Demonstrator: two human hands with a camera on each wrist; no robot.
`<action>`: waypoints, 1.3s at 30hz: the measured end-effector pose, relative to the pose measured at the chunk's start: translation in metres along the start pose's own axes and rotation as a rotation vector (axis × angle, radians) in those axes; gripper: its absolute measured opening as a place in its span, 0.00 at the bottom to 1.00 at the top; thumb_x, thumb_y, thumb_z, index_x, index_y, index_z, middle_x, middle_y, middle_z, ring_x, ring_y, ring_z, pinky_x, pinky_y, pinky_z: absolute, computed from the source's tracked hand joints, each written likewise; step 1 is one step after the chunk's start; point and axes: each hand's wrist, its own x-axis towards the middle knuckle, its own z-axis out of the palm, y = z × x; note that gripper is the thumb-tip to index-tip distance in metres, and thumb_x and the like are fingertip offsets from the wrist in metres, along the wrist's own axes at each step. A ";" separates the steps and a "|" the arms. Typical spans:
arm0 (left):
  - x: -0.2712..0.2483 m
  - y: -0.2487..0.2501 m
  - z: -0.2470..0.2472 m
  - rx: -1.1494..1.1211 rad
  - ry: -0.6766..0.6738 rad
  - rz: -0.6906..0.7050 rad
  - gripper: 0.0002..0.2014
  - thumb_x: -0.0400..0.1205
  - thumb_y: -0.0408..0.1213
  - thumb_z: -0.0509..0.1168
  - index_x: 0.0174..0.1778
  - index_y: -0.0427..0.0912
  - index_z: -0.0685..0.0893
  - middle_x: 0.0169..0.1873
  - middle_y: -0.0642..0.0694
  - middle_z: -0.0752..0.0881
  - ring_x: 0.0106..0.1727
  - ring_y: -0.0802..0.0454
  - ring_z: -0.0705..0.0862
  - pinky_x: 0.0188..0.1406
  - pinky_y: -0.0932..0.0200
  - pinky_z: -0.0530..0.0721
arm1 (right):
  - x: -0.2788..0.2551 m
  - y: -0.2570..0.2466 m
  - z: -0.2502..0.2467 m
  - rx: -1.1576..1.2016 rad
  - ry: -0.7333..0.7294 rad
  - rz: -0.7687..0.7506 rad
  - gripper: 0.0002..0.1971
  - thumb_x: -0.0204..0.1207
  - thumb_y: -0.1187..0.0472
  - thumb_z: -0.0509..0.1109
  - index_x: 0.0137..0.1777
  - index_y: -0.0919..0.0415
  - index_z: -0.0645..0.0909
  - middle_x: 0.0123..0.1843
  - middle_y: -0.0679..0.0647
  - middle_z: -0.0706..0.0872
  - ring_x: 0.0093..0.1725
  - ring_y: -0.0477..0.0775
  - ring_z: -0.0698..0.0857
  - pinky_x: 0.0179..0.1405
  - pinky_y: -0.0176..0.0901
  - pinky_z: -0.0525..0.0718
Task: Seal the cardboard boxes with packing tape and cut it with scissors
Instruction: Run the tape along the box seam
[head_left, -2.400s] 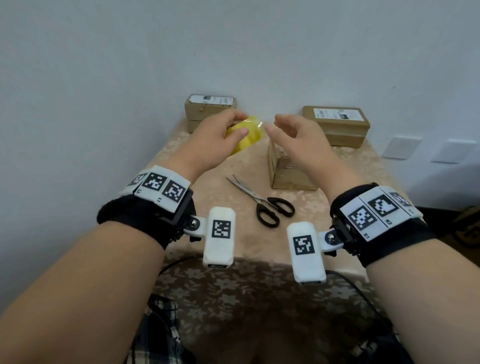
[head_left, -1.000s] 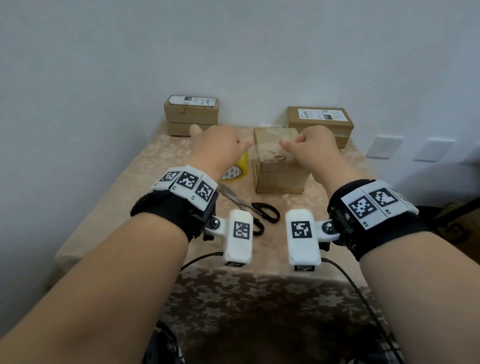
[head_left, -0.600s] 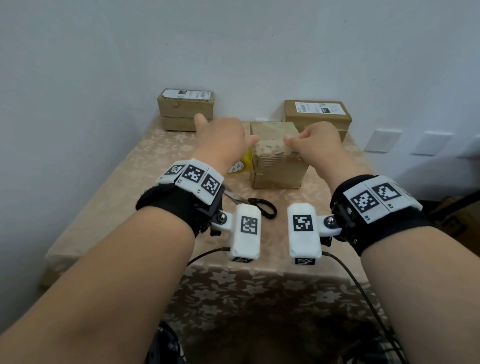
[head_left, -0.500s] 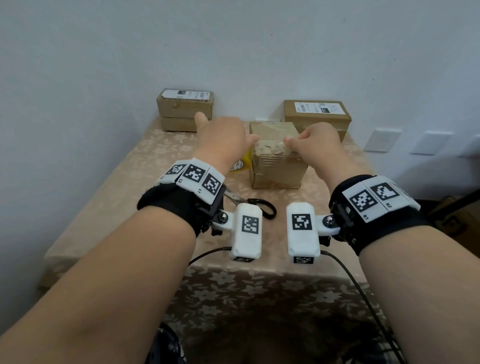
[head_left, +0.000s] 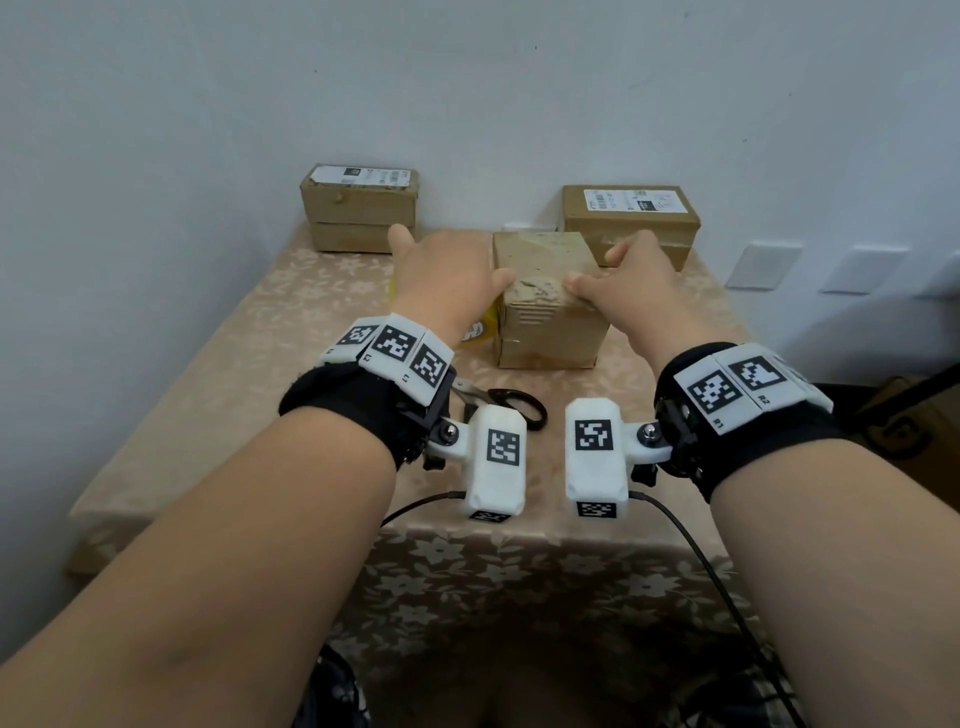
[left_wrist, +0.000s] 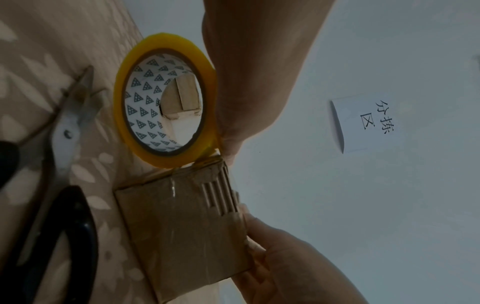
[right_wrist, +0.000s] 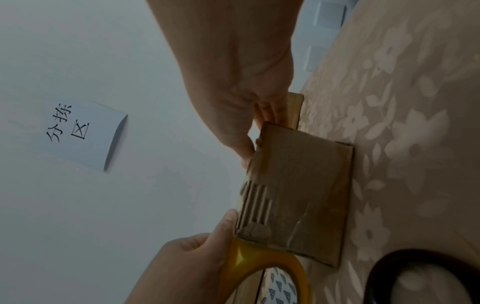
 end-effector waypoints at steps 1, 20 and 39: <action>-0.001 0.000 0.000 0.006 0.003 0.004 0.26 0.84 0.59 0.52 0.24 0.46 0.65 0.23 0.50 0.72 0.34 0.47 0.73 0.68 0.38 0.60 | 0.001 0.002 -0.001 0.004 -0.014 -0.008 0.16 0.76 0.56 0.74 0.56 0.58 0.71 0.56 0.54 0.79 0.55 0.53 0.80 0.55 0.46 0.81; -0.024 -0.059 0.015 -0.602 -0.028 0.188 0.39 0.64 0.64 0.72 0.65 0.44 0.73 0.56 0.46 0.70 0.58 0.52 0.70 0.58 0.56 0.70 | -0.024 0.004 0.022 -0.752 -0.289 -0.573 0.37 0.83 0.39 0.54 0.85 0.45 0.38 0.87 0.51 0.51 0.85 0.50 0.51 0.83 0.58 0.46; -0.031 -0.064 -0.003 -0.120 0.093 0.288 0.31 0.80 0.20 0.55 0.72 0.58 0.76 0.53 0.42 0.71 0.55 0.41 0.70 0.50 0.53 0.62 | -0.024 -0.001 0.041 -0.849 -0.151 -0.458 0.31 0.82 0.38 0.54 0.83 0.36 0.48 0.85 0.53 0.57 0.83 0.65 0.56 0.77 0.75 0.50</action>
